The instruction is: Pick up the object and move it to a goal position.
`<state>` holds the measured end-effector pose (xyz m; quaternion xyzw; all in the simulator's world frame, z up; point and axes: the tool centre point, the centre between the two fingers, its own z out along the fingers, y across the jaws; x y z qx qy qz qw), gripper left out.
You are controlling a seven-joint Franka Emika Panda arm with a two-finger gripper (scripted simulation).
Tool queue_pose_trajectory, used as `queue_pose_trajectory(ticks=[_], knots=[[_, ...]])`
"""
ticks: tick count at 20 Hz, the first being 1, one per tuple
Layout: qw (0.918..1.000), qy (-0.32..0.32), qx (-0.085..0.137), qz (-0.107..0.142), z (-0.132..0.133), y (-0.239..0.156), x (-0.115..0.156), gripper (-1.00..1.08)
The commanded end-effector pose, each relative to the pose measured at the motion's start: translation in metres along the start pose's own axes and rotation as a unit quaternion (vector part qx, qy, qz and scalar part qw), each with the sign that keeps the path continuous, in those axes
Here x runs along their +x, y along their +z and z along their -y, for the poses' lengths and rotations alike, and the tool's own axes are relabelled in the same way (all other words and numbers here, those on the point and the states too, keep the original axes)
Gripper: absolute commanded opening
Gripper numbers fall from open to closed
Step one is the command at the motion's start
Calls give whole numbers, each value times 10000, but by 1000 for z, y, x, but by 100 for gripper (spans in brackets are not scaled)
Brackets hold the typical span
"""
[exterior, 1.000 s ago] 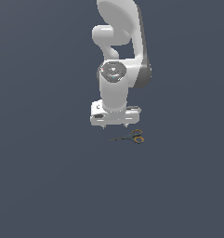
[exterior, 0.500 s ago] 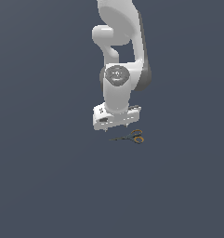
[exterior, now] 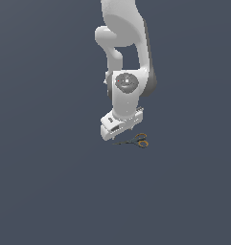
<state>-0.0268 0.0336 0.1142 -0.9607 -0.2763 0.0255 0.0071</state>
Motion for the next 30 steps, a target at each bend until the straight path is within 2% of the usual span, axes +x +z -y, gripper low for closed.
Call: queue_pose_trajectory(ticks=[1, 6, 11, 15, 25, 30], knots=[[9991, -423, -27, -6, 4, 6, 1, 100], [9921, -1249, -74, -18, 11, 16, 2, 100], [9782, -2072, -116, -35, 20, 27, 4, 100], [9621, -2722, -145, -53, 27, 35, 5, 100], [9131, -4071, -203, -105, 45, 51, 8, 100], [8956, -4442, -219, -125, 50, 55, 9, 100]])
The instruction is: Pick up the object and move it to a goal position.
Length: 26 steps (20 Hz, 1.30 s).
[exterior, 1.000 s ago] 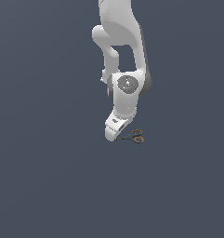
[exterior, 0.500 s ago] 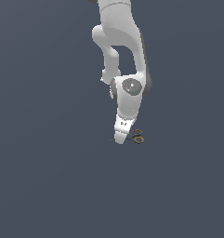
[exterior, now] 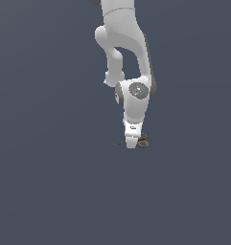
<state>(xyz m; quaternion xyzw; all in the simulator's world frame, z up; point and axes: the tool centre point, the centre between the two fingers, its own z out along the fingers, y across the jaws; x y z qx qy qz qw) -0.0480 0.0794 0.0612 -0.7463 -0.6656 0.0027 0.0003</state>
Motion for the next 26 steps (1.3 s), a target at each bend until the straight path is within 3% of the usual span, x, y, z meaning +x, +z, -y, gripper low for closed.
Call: queue_pose_trajectory(ticks=[1, 11, 26], knots=[[9998, -178, -11, -9, 1, 2, 2, 100], [9995, -306, -18, -16, 2, 6, 3, 100], [9994, -334, -19, -15, 3, 53, 4, 100]])
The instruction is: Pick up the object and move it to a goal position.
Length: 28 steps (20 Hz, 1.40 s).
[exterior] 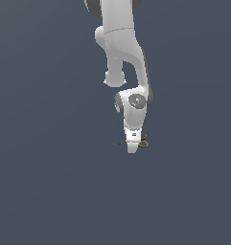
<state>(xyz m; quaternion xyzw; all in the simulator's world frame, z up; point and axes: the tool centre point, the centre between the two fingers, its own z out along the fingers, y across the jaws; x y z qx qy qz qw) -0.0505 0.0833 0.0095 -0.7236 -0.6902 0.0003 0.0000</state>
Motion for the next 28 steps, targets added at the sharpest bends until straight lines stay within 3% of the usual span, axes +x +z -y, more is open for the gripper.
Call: queue_pose_trajectory(ticks=[1, 16, 28], knots=[[10000, 0, -1, 0, 0, 2, 0, -100], [10000, -26, -2, -3, -2, -8, -3, -100], [10000, -25, 1, -11, -34, -83, -57, -100]])
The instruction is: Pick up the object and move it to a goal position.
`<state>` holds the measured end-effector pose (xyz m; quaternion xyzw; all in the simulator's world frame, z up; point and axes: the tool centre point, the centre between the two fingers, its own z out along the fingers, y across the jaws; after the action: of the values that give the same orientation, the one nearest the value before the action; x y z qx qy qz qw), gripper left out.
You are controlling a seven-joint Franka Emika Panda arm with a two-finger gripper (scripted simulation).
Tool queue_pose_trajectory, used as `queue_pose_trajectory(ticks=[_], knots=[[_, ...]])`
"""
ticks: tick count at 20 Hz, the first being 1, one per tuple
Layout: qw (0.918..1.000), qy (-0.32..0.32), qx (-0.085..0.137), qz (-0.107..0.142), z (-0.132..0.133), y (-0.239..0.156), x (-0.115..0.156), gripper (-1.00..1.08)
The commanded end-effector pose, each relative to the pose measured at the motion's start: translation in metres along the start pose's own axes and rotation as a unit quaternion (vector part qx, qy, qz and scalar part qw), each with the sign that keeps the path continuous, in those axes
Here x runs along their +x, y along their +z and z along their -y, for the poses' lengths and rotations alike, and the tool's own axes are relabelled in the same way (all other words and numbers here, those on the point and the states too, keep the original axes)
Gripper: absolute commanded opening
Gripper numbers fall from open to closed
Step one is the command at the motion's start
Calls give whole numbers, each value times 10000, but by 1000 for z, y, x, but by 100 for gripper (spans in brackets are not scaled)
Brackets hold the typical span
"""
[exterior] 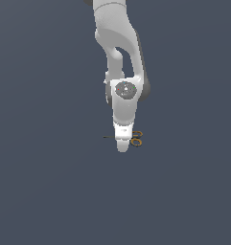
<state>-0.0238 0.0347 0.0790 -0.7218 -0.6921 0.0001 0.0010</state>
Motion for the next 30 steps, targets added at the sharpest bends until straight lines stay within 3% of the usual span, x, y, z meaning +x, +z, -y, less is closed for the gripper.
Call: queue_pose_trajectory(ticks=[1, 17, 30], knots=[[10000, 1, -5, -4, -9, -22, -16, -100], [10000, 18, -7, -5, -69, -155, -111, -100], [10000, 26, -8, 4, -86, -186, -134, -100]])
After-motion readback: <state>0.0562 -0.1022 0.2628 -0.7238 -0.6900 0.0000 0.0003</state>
